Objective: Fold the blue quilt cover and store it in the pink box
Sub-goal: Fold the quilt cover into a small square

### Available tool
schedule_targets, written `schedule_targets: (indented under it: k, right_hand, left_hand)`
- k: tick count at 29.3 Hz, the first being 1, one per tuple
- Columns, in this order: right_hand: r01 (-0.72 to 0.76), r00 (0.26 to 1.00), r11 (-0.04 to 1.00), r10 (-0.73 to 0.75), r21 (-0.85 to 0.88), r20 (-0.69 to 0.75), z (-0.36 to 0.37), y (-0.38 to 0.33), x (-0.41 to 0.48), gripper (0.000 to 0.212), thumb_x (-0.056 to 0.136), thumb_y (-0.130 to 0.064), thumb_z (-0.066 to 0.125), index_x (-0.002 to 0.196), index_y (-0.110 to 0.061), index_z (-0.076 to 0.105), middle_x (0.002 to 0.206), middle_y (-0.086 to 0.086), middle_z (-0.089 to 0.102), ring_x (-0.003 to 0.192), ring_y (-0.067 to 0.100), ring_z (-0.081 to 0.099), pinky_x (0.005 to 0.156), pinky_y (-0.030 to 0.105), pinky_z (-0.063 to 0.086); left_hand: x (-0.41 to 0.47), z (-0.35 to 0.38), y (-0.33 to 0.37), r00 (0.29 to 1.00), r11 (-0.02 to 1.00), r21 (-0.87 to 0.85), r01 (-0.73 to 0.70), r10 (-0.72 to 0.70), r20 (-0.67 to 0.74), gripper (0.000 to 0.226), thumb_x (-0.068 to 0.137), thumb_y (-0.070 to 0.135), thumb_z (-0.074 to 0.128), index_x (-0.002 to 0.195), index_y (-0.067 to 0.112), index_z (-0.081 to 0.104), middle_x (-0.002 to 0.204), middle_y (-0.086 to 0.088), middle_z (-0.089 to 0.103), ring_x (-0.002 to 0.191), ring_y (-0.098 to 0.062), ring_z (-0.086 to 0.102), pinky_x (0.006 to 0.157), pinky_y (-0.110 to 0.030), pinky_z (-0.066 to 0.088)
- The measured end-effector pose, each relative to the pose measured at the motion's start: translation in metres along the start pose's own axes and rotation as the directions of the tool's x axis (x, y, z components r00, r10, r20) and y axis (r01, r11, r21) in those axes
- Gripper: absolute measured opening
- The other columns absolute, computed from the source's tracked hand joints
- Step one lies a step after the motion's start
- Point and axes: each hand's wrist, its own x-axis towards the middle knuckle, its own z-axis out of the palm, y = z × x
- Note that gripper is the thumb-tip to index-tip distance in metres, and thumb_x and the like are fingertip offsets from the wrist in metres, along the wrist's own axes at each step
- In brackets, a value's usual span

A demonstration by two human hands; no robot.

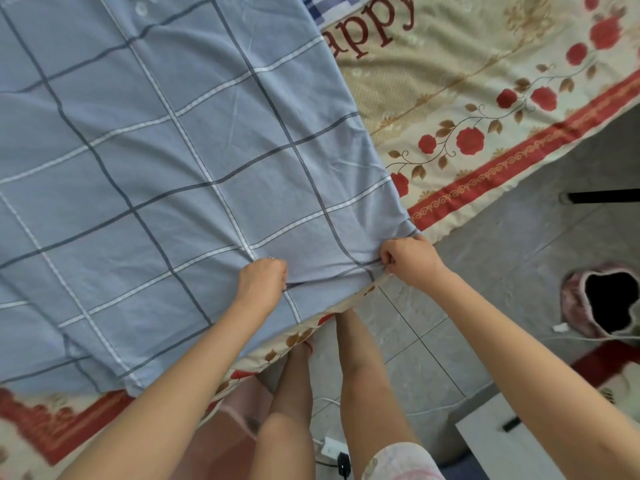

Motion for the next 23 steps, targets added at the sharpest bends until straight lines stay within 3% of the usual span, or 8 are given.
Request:
schedule_targets:
  k: [3,5,7,12,15,18,21,23]
  right_hand:
    - [-0.185,0.978,0.95,0.203,0.251,-0.049,-0.007,-0.003,-0.003,0.013,0.087,-0.03,0.063,0.088,-0.017,0.059,0.082,-0.004,0.063,0.078,0.018,0.057,0.068,0.029,0.037]
    - [-0.256,0.861,0.79,0.449,0.558,-0.241,-0.004,0.005,-0.008,0.02,0.088,-0.035,0.061,0.091,-0.017,0.052,0.08,-0.005,0.056,0.072,0.016,0.052,0.059,0.031,0.038]
    - [-0.257,0.758,0.726,0.561,0.638,-0.332,0.0,0.013,-0.012,0.021,0.089,-0.03,0.063,0.099,-0.015,0.052,0.09,-0.004,0.052,0.08,0.017,0.049,0.062,0.032,0.038]
    - [-0.247,0.753,0.565,0.623,0.787,-0.211,0.012,0.019,-0.018,0.011,0.09,-0.023,0.062,0.089,-0.014,0.056,0.076,-0.003,0.056,0.07,0.013,0.051,0.059,0.027,0.037]
    - [-0.177,0.693,0.396,0.701,0.901,-0.171,0.018,0.019,-0.021,0.007,0.089,-0.018,0.063,0.085,-0.013,0.06,0.074,-0.008,0.059,0.068,0.005,0.055,0.069,0.03,0.05]
    - [-0.165,0.675,0.383,0.716,0.909,-0.18,0.021,0.019,-0.027,0.016,0.09,-0.02,0.062,0.075,-0.02,0.056,0.072,-0.007,0.059,0.067,0.008,0.056,0.07,0.031,0.052]
    - [-0.123,0.679,0.376,0.707,0.918,-0.198,0.02,0.025,-0.032,0.026,0.091,-0.019,0.06,0.068,-0.022,0.048,0.067,-0.006,0.053,0.067,0.014,0.051,0.067,0.034,0.047]
    - [-0.106,0.685,0.326,0.709,0.94,-0.169,0.02,0.033,-0.033,0.026,0.091,-0.018,0.059,0.068,-0.021,0.048,0.068,-0.006,0.052,0.07,0.013,0.051,0.073,0.04,0.05]
  left_hand:
    - [-0.003,0.012,0.004,0.987,0.997,0.017,-0.081,0.083,-0.138,0.02,0.082,0.014,0.064,0.101,0.011,0.057,0.105,-0.008,0.057,0.101,-0.029,0.054,0.081,-0.038,0.041]
    - [-0.013,0.025,0.015,0.951,0.981,0.042,-0.191,0.195,-0.24,0.036,0.068,0.016,0.077,0.098,0.011,0.058,0.1,-0.007,0.056,0.092,-0.028,0.056,0.075,-0.038,0.045]
    - [-0.021,0.038,0.028,0.901,0.951,0.091,-0.294,0.308,-0.305,0.049,0.05,0.018,0.087,0.092,0.013,0.062,0.094,-0.006,0.058,0.083,-0.026,0.058,0.067,-0.036,0.049]
    - [-0.032,0.058,0.054,0.936,0.961,0.075,-0.265,0.275,-0.221,0.057,0.044,0.036,0.089,0.092,0.018,0.063,0.099,-0.004,0.057,0.089,-0.023,0.055,0.069,-0.035,0.047]
    - [-0.03,0.061,0.056,0.951,0.976,0.038,-0.216,0.219,-0.219,0.041,0.047,0.01,0.087,0.078,0.013,0.06,0.081,-0.005,0.058,0.073,-0.025,0.059,0.05,-0.033,0.045]
    - [-0.03,0.063,0.057,0.949,0.972,-0.052,-0.228,0.21,-0.234,0.032,0.052,-0.005,0.078,0.067,0.009,0.054,0.069,-0.007,0.054,0.062,-0.029,0.057,0.039,-0.029,0.036]
    - [-0.033,0.062,0.06,0.963,0.966,-0.125,-0.228,0.205,-0.172,0.014,0.076,-0.005,0.06,0.08,0.007,0.056,0.082,-0.011,0.056,0.077,-0.032,0.057,0.051,-0.034,0.033]
    - [-0.036,0.061,0.062,0.953,0.953,-0.131,-0.273,0.25,-0.17,0.017,0.073,-0.007,0.062,0.079,0.007,0.056,0.081,-0.011,0.056,0.075,-0.032,0.058,0.049,-0.035,0.035]
